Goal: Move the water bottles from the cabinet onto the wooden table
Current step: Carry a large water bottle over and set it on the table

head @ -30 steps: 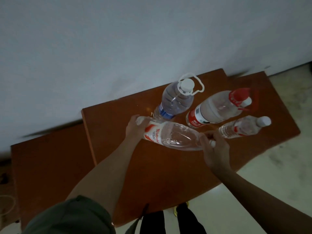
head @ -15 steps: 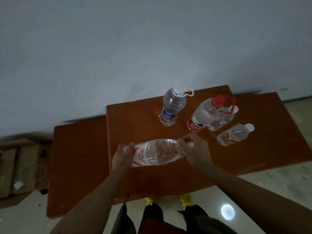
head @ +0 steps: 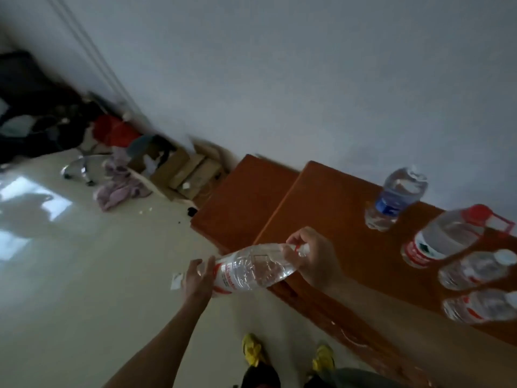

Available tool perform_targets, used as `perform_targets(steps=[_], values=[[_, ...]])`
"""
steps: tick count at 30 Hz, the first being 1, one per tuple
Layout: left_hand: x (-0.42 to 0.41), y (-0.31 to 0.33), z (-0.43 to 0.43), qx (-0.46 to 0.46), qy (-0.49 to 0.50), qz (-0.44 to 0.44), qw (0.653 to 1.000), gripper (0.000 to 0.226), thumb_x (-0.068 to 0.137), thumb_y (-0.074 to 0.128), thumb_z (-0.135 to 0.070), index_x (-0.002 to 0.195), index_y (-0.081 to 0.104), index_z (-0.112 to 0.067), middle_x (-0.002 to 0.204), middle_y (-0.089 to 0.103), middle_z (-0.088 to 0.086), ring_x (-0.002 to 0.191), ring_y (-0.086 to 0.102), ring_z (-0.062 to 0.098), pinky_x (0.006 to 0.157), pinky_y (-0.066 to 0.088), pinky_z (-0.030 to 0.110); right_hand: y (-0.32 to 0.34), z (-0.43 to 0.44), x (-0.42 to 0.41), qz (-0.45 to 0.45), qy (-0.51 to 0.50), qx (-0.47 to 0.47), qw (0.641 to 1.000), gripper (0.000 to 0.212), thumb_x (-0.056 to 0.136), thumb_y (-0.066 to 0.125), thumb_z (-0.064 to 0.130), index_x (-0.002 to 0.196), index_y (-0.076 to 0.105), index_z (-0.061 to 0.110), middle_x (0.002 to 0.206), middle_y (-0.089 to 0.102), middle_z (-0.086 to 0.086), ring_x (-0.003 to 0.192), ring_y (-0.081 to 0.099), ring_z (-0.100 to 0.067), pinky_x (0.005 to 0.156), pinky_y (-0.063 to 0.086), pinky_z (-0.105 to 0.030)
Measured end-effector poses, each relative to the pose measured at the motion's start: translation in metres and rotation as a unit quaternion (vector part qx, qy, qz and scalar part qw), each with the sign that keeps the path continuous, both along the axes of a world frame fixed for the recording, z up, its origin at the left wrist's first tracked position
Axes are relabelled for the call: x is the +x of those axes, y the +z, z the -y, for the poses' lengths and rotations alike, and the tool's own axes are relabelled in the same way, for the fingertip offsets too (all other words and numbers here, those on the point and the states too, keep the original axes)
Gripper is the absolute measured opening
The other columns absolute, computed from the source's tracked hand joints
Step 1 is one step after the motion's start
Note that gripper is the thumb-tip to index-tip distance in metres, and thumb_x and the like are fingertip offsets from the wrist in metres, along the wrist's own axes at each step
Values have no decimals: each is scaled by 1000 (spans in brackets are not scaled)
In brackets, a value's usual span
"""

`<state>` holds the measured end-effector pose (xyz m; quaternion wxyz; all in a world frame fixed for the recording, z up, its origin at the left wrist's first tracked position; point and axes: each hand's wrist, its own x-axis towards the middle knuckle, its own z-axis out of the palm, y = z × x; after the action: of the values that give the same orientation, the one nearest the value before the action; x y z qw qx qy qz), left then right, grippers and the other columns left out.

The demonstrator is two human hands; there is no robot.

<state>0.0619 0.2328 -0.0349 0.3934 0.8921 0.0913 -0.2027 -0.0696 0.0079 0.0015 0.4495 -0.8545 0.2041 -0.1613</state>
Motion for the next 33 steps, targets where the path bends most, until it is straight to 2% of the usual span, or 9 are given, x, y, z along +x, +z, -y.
perform_targets(steps=[6, 10, 13, 16, 19, 23, 27, 29, 33], values=[[-34, 30, -140, 32, 125, 30, 991, 70, 79, 47, -69, 129, 54, -20, 121, 65, 16, 111, 59, 34, 89, 43, 35, 26, -107, 36, 34, 157, -24, 987, 35, 77, 55, 59, 81, 60, 24, 79, 60, 8, 71, 57, -3, 62, 48, -26], [-61, 40, -251, 32, 205, 45, 977, 76, 77, 42, -71, 130, 54, -18, 124, 63, 18, 112, 59, 35, 88, 41, 35, 44, -212, 65, 58, 259, -49, 963, 30, 79, 61, 50, 80, 60, 20, 75, 61, 4, 66, 58, -9, 57, 48, -26], [-84, 43, -341, 16, 275, 62, 959, 83, 71, 35, -70, 129, 56, -15, 122, 64, 17, 110, 60, 33, 84, 40, 34, 52, -306, 79, 72, 317, -57, 944, 30, 78, 61, 50, 77, 60, 21, 72, 60, 4, 63, 56, -8, 54, 41, -19], [-98, 51, -413, 3, 333, 70, 940, 83, 69, 37, -68, 127, 57, -13, 122, 65, 16, 111, 60, 33, 86, 42, 35, 56, -384, 88, 77, 344, -47, 935, 29, 75, 62, 46, 75, 63, 17, 70, 61, 3, 62, 56, -11, 55, 36, -14], [-121, 57, -497, 7, 394, 68, 917, 81, 69, 38, -69, 125, 58, -14, 121, 65, 16, 111, 59, 33, 89, 43, 36, 61, -475, 93, 86, 396, -48, 913, 25, 74, 64, 45, 74, 63, 20, 71, 61, 5, 61, 54, -6, 57, 35, -10], [-149, 54, -595, 14, 452, 79, 888, 80, 70, 37, -69, 121, 59, -12, 119, 66, 15, 109, 60, 33, 88, 44, 37, 69, -584, 102, 88, 464, -52, 880, 15, 75, 76, 28, 72, 64, 18, 72, 62, 3, 62, 56, -9, 58, 39, -17], [-168, 44, -669, 9, 522, 83, 849, 82, 69, 38, -69, 122, 59, -10, 120, 66, 16, 111, 60, 33, 89, 44, 37, 68, -683, 119, 92, 540, -43, 835, 16, 73, 66, 43, 69, 60, 28, 73, 62, 9, 66, 58, -5, 62, 45, -21], [-174, 37, -705, 8, 550, 76, 831, 82, 69, 38, -70, 121, 60, -11, 118, 66, 16, 109, 61, 33, 88, 45, 37, 63, -729, 127, 96, 574, -36, 812, 21, 72, 62, 48, 70, 60, 28, 73, 61, 10, 67, 58, -4, 62, 46, -21], [-168, 26, -794, 12, 609, 68, 790, 81, 69, 40, -71, 118, 61, -10, 115, 67, 15, 106, 62, 32, 89, 47, 38, 49, -840, 160, 89, 631, -29, 770, 21, 74, 66, 47, 72, 61, 27, 75, 62, 10, 68, 58, -2, 60, 44, -17]])
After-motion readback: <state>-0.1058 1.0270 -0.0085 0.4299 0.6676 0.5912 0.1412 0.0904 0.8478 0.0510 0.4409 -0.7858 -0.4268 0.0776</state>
